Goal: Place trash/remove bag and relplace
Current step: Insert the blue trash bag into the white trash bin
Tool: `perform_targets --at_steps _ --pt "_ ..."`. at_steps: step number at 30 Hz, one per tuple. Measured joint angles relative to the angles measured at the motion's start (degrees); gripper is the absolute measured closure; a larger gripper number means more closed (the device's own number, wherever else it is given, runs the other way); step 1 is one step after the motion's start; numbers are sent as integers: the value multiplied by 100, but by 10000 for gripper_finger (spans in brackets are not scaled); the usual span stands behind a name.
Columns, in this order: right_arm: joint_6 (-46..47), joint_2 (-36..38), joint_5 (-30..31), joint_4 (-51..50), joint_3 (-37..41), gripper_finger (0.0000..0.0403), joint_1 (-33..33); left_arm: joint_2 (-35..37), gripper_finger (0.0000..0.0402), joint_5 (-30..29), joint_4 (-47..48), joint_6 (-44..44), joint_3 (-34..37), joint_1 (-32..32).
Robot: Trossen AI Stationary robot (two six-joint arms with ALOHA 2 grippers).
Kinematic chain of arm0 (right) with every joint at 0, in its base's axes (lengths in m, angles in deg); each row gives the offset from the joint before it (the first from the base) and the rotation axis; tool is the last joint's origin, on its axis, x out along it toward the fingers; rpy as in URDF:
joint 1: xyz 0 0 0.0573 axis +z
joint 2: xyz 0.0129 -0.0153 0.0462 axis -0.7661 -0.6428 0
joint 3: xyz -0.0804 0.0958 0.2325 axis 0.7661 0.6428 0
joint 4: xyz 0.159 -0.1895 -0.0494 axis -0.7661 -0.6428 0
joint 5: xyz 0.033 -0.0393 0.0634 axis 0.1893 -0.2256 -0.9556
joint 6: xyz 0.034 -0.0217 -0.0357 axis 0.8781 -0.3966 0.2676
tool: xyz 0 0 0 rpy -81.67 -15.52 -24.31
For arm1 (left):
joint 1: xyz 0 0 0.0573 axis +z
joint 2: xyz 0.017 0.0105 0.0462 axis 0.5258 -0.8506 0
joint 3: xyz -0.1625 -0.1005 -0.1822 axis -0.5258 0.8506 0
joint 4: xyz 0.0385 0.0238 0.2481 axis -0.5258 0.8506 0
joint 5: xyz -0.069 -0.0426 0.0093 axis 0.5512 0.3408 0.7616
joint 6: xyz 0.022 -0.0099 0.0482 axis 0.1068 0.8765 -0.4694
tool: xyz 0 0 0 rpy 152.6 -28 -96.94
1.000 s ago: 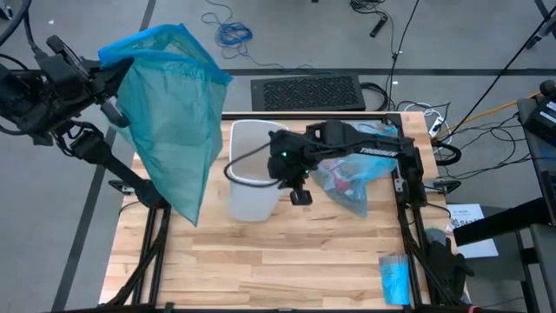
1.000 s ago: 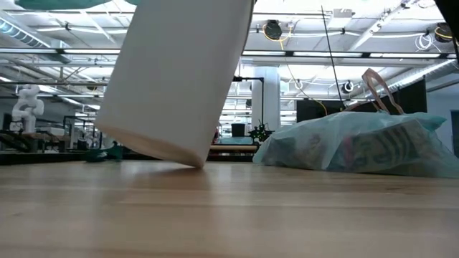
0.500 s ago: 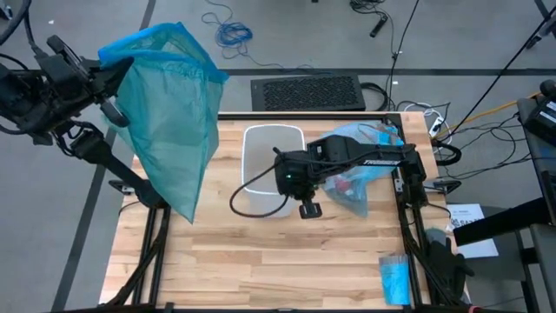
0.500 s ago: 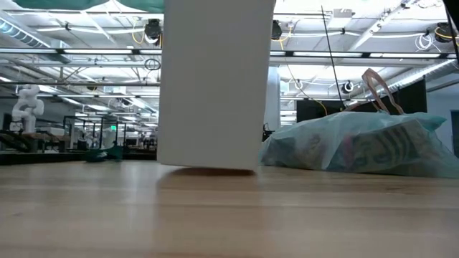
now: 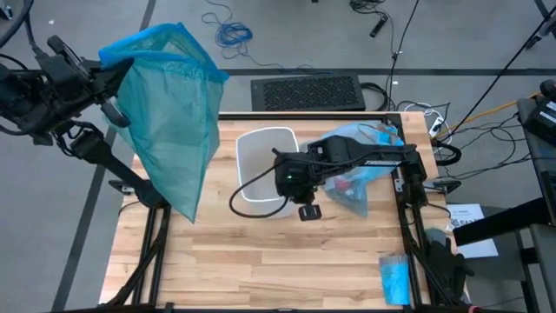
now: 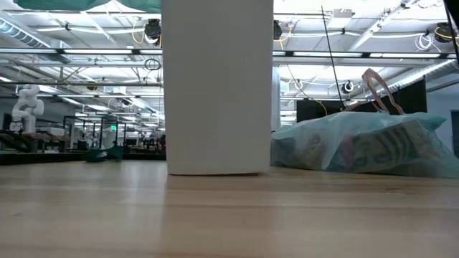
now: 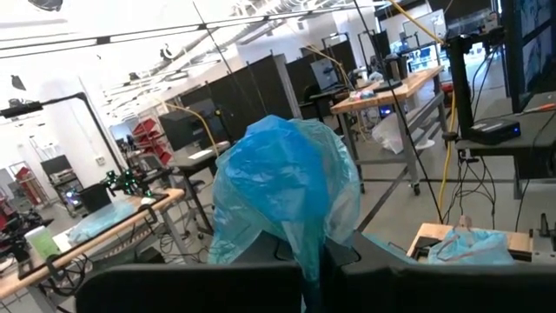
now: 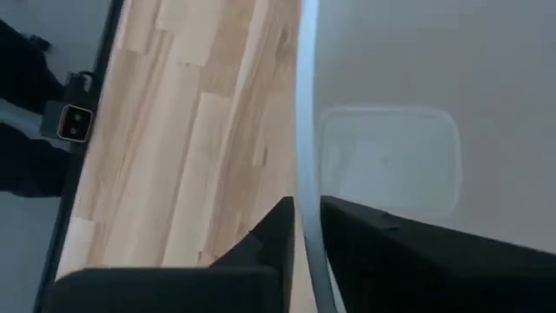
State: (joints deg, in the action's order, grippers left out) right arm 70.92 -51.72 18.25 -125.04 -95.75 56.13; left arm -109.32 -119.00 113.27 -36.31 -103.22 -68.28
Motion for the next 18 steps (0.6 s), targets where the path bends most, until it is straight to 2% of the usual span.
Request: perform_targets --at_steps 5,11,18 --pt "51 142 12 221 0 317 0 0 402 0 1 2 2 0" --pt "278 428 38 449 0 305 -2 -2 402 71 -1 15 0 -1" --pt "581 836 356 954 0 305 -2 -4 402 999 -1 333 2 -2"
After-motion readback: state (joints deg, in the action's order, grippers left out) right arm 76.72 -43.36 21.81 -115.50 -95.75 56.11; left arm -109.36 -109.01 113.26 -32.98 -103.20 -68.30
